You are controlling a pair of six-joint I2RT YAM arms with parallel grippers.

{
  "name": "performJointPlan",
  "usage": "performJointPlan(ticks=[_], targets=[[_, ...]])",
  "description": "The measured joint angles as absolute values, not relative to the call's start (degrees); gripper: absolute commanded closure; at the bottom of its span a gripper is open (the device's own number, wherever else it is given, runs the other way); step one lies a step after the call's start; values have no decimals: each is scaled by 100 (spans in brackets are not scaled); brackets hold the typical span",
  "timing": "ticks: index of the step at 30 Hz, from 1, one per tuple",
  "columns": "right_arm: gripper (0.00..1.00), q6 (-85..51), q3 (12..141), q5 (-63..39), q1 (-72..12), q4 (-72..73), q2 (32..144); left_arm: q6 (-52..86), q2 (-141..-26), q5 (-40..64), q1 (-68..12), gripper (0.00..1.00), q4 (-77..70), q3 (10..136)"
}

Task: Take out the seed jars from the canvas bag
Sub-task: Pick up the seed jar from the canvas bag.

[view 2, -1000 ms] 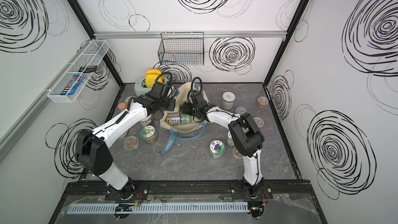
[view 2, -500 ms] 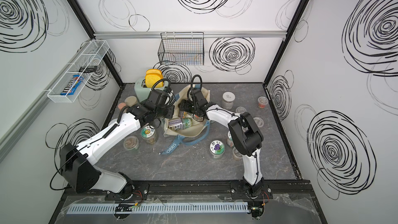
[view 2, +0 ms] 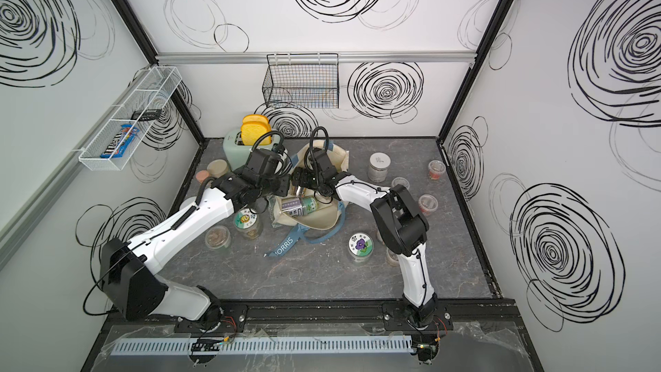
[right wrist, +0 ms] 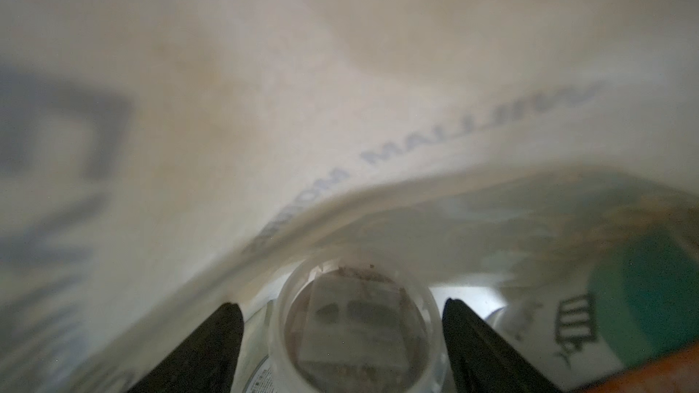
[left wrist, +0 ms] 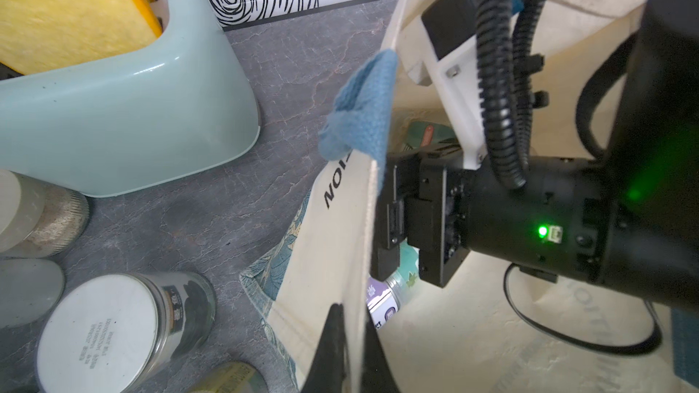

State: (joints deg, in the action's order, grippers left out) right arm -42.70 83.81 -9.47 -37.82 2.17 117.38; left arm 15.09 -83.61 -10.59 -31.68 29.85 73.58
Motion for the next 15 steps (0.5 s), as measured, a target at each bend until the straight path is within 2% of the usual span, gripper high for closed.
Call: performJointPlan(ticks=[15], targets=[[14, -4239, 8976, -816, -3872, -200, 12119, 1566, -8318, -1076, -3190, 100, 2945, 7358]])
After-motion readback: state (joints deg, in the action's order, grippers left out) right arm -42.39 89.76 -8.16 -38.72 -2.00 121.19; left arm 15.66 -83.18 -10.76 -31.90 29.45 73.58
